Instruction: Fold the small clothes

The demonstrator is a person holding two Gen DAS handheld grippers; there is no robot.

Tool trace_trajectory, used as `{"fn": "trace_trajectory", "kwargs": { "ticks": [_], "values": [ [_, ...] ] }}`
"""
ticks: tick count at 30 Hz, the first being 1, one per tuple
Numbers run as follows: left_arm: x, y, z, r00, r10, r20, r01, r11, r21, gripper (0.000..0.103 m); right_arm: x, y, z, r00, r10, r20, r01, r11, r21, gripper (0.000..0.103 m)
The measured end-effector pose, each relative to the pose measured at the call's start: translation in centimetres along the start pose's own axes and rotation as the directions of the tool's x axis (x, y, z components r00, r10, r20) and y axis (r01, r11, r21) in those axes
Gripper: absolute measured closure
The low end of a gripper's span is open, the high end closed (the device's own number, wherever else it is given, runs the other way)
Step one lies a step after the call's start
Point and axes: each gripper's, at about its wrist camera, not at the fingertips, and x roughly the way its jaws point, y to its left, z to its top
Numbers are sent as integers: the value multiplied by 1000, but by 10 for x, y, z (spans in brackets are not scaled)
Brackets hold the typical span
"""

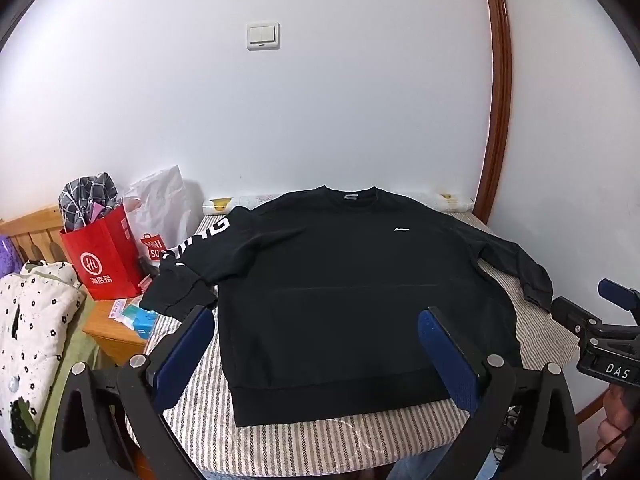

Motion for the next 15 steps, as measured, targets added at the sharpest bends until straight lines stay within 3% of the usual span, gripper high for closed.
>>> {"fn": "trace_trajectory", "kwargs": {
  "ticks": [15],
  "values": [
    [-1, 4, 0, 1000, -13, -4, 13, 1000, -9, 0, -4, -2, -2, 1000, -1, 13, 0, 999, 35, 0]
  ]
}}
